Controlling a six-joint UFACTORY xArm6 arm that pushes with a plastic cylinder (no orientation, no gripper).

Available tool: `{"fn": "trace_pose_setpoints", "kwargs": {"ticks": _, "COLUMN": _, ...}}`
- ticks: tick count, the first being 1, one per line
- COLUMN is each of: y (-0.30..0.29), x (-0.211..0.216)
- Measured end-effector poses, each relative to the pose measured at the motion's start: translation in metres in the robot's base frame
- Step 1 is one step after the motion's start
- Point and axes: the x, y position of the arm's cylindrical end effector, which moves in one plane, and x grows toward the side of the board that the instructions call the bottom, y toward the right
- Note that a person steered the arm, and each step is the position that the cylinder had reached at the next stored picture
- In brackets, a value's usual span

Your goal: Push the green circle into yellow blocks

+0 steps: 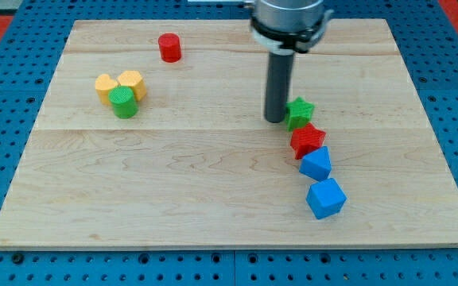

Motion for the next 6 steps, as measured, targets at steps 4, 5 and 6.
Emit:
{"fn": "trace_pose_setpoints", "kwargs": {"ticks": 4, "y": -0.156, "x": 0.055}}
{"fn": "trace_pose_setpoints", "kwargs": {"ticks": 5, "y": -0.230, "x": 0.022}}
{"fn": "trace_pose_setpoints", "kwargs": {"ticks": 6, "y": -0.256, "x": -0.018}}
